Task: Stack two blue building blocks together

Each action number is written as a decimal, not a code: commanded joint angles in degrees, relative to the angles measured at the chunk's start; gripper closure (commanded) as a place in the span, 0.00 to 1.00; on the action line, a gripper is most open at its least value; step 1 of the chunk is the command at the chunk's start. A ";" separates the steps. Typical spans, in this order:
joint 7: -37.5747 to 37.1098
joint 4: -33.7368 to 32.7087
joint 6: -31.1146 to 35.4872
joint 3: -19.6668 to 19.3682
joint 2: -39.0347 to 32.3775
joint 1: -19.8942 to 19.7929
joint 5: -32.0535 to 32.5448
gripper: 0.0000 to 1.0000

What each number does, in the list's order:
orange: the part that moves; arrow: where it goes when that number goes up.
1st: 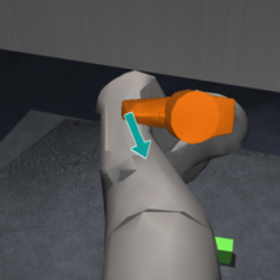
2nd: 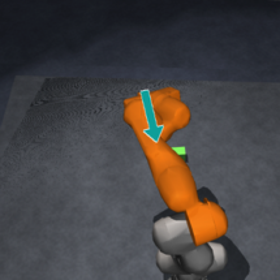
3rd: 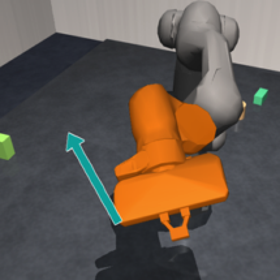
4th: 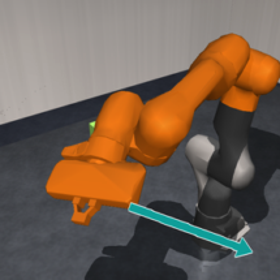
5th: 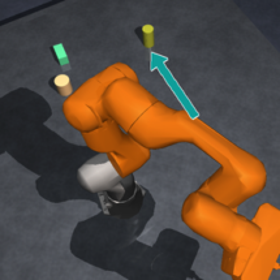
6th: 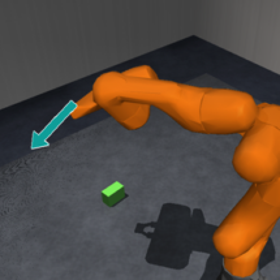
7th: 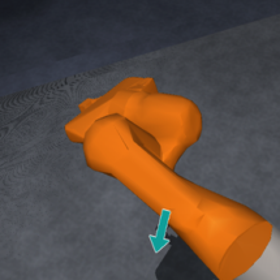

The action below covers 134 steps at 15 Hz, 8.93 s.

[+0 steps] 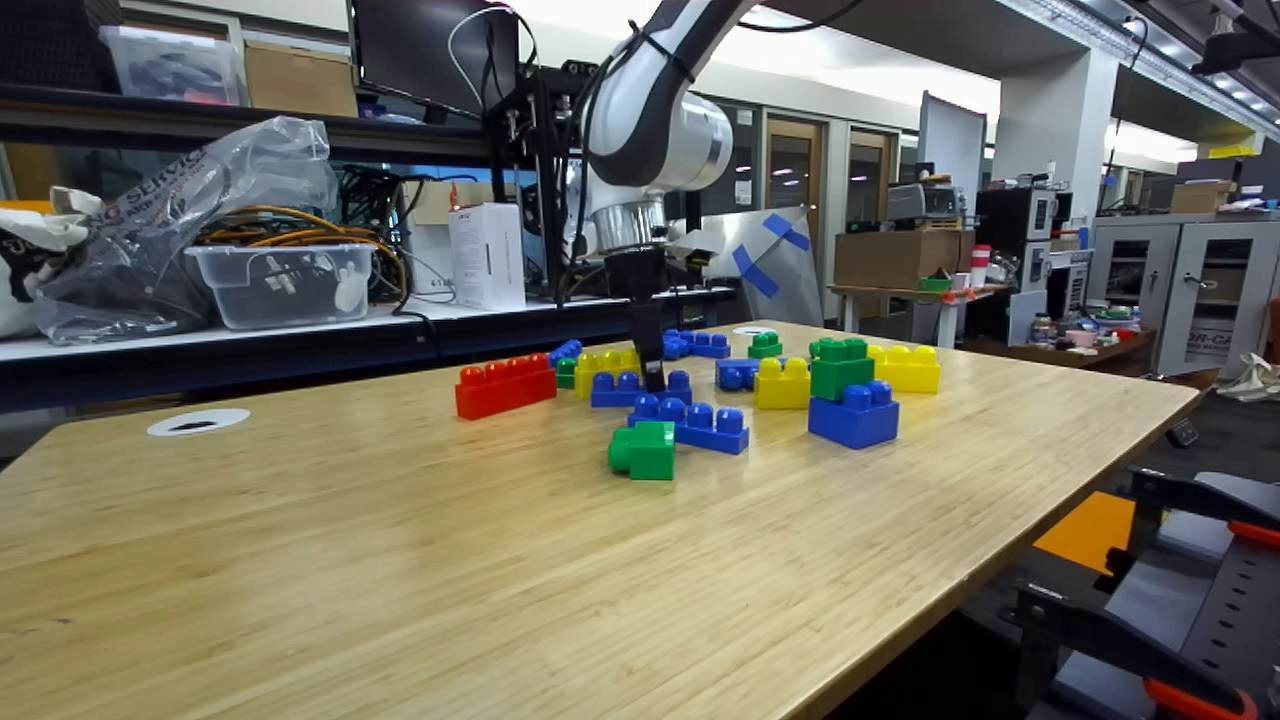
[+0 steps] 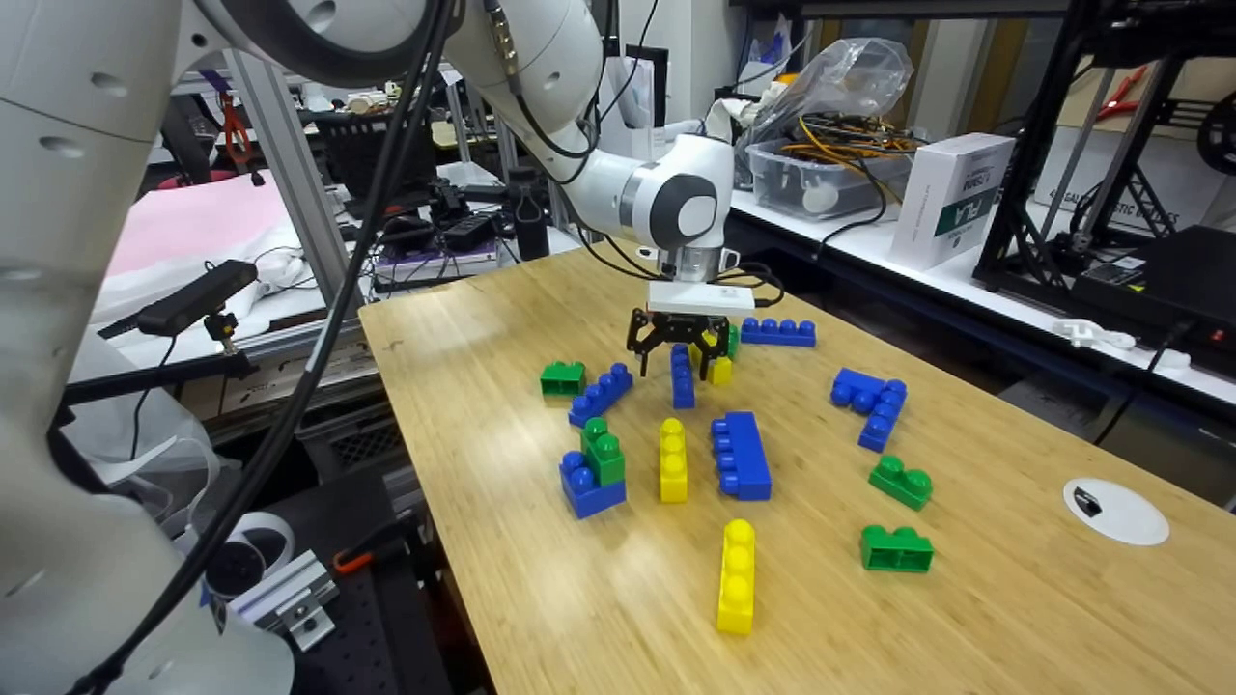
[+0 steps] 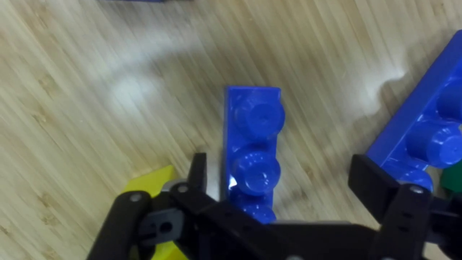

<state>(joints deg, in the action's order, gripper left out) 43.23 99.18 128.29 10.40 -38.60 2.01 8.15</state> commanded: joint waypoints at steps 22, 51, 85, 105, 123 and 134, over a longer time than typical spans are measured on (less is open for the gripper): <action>1.36 0.66 4.23 -0.73 -0.55 0.03 1.67 0.00; -9.78 14.15 8.16 0.32 14.16 0.14 -0.93 0.90; -31.21 28.54 8.20 0.07 21.62 2.98 -10.48 0.90; -33.88 27.98 11.71 -0.72 18.80 4.02 -8.56 0.90; -34.55 29.37 19.41 -2.21 17.00 4.59 -3.40 0.90; -34.35 29.22 20.02 -2.56 16.53 4.76 -2.54 0.90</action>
<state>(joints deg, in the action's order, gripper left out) 8.62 127.88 146.44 8.50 -21.60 6.40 4.33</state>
